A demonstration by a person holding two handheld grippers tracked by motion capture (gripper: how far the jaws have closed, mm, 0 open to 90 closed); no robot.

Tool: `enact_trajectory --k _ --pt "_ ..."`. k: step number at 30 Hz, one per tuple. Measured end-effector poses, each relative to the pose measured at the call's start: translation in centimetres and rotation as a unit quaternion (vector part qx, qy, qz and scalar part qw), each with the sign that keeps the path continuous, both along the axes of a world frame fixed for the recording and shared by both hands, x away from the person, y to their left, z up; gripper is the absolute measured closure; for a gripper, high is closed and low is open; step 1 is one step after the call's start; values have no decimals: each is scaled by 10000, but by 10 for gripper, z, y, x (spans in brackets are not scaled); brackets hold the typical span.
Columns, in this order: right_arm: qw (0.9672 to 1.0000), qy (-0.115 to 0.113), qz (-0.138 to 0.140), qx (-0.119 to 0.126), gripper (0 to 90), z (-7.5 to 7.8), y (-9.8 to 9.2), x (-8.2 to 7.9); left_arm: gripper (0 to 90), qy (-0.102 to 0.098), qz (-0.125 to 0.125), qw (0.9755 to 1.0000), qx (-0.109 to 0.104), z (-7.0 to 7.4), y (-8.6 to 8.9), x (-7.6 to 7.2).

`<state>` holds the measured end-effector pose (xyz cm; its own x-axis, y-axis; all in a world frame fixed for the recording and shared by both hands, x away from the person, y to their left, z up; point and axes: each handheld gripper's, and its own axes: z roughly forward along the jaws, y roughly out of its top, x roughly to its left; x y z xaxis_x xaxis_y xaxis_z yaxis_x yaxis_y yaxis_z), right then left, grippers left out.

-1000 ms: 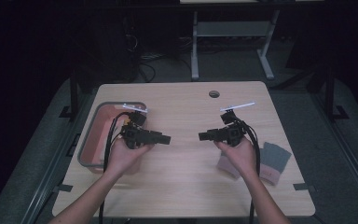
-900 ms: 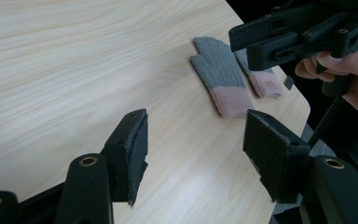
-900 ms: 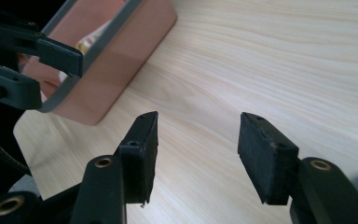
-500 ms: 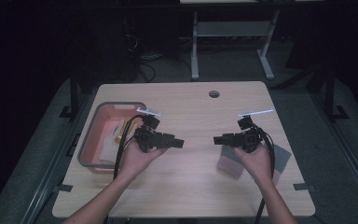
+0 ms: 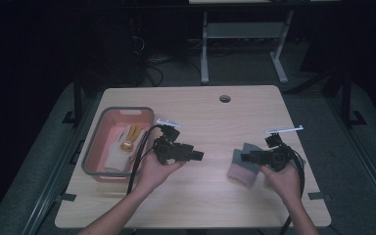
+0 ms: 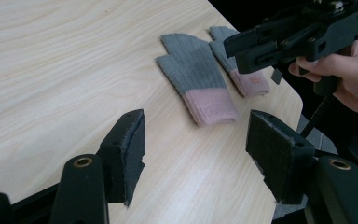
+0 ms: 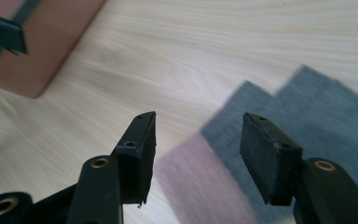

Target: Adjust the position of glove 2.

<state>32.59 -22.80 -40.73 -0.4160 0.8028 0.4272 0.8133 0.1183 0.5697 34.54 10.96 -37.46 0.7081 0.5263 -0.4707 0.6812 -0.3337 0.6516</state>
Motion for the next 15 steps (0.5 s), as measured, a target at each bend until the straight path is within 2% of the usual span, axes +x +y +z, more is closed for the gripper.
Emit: enact_trajectory --k 9,15 --pt "9994 58 -250 -248 446 -15 -28 -13 370 40 -58 10000 -27 -9 -6 0" --pt "9980 -32 -429 -458 448 -21 -44 -20 370 56 -45 10000 -28 -14 -6 0"
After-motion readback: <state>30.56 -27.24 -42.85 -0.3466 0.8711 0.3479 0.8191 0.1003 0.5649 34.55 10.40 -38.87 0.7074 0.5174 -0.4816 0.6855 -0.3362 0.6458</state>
